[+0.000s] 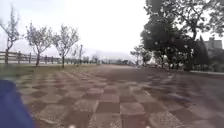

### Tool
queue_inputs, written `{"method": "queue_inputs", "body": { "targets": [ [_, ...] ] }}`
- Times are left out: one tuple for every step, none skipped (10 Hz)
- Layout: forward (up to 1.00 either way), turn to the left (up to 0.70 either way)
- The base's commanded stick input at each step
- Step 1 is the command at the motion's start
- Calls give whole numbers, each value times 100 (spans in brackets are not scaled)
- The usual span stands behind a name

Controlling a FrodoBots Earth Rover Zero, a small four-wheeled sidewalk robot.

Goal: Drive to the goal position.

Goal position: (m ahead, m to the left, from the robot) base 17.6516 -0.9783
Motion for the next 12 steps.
{"method": "queue_inputs", "body": {
  "targets": [
    [100,0],
    [100,0],
    [100,0],
    [100,0],
    [100,0],
    [100,0],
    [100,0],
    [100,0],
    [100,0],
    [100,0],
    [100,0],
    [100,0]
  ]
}}
